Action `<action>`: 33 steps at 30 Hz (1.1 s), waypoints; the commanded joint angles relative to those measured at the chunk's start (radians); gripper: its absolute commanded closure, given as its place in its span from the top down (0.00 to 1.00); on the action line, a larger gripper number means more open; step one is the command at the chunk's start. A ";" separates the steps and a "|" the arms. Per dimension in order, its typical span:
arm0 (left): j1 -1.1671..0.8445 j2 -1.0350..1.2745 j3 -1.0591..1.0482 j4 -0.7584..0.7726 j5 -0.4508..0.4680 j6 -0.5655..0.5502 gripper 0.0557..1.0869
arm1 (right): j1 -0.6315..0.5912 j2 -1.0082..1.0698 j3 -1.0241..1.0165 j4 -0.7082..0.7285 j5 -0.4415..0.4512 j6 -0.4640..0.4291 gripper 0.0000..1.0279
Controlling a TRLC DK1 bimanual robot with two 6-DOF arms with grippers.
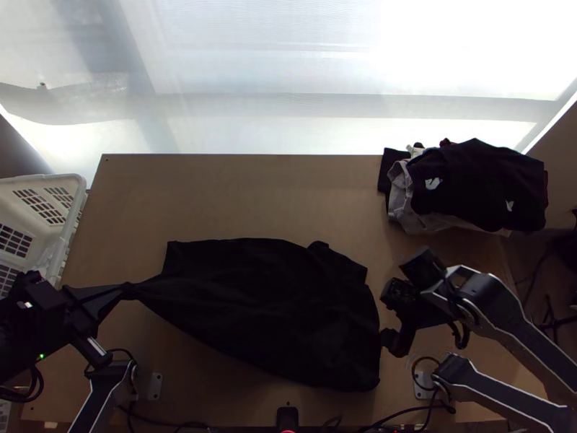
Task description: Fold the t-shirt
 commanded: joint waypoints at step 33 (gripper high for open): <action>-0.003 -0.010 -0.073 0.020 -0.045 0.143 0.04 | 0.191 0.499 0.005 0.263 -0.132 -0.035 0.03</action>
